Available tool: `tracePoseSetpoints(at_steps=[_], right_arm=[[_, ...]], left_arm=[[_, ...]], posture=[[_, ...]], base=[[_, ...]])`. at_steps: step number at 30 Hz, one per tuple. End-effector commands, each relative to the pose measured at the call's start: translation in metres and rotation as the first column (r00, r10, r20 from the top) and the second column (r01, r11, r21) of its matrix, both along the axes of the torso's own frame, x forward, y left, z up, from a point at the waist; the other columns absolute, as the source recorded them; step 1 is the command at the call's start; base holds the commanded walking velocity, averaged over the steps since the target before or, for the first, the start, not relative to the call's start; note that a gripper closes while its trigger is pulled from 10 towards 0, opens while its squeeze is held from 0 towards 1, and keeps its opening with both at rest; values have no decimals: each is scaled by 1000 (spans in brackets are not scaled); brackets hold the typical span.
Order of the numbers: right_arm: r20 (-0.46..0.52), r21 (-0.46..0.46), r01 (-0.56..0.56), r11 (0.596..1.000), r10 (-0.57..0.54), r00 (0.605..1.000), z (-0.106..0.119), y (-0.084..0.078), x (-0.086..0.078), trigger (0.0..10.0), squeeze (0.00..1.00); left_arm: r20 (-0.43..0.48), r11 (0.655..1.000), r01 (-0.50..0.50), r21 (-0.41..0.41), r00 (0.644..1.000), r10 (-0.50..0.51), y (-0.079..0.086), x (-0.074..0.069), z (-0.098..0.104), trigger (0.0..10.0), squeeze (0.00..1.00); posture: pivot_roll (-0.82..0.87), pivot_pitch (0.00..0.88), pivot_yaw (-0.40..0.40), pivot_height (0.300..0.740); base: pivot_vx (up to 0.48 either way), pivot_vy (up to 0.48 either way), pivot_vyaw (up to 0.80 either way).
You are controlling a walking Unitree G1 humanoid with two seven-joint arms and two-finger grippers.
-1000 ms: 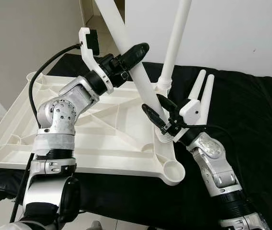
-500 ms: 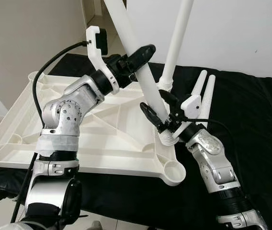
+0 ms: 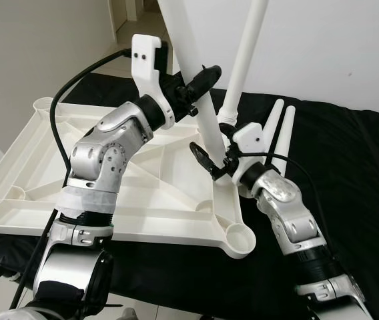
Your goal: Building children table
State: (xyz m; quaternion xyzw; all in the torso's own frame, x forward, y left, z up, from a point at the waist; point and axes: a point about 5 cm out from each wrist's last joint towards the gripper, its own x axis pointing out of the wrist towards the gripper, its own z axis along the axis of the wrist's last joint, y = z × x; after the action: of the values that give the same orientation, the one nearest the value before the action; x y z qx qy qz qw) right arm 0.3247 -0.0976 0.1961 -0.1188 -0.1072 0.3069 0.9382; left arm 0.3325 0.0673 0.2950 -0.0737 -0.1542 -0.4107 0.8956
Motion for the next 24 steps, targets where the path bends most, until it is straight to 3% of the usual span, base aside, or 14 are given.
tracePoseSetpoints(at_steps=[1, 4, 6, 12, 22, 24], right_arm=[[-15, -70, 29, 997, -30, 999, -4, -1, 4, 10000, 0], [11, -127, 52, 991, -51, 999, -3, -1, 8, 10000, 0], [41, -208, 97, 973, -90, 995, -3, 1, 12, 10000, 0], [76, -281, 128, 951, -111, 991, -3, 7, 15, 10000, 0], [93, -279, 154, 948, -133, 987, -5, 8, 19, 10000, 0], [120, -256, 178, 950, -152, 981, -11, 3, 23, 10000, 0]], left_arm=[[86, 992, -83, 93, 993, 75, 1, -1, 0, 10000, 0], [142, 986, -106, 131, 986, 87, -5, -5, 2, 10000, 0], [171, 989, -94, 110, 983, 75, -11, -12, 7, 10000, 0], [210, 989, -85, 123, 976, 58, -20, -18, 7, 10000, 0], [231, 990, -82, 111, 971, 55, -21, -20, 12, 10000, 0], [227, 996, -59, 68, 973, 42, -17, -22, 21, 10000, 0]], posture=[[-1, 8, -48, 740], [-3, 3, -42, 740], [-3, 3, -37, 740], [1, 11, -30, 740], [11, 14, -31, 740], [17, 16, -32, 740]], base=[[0, 0, 0], [0, 0, 0], [0, 0, 0], [0, 0, 0], [0, 0, 0], [0, 0, 0]])
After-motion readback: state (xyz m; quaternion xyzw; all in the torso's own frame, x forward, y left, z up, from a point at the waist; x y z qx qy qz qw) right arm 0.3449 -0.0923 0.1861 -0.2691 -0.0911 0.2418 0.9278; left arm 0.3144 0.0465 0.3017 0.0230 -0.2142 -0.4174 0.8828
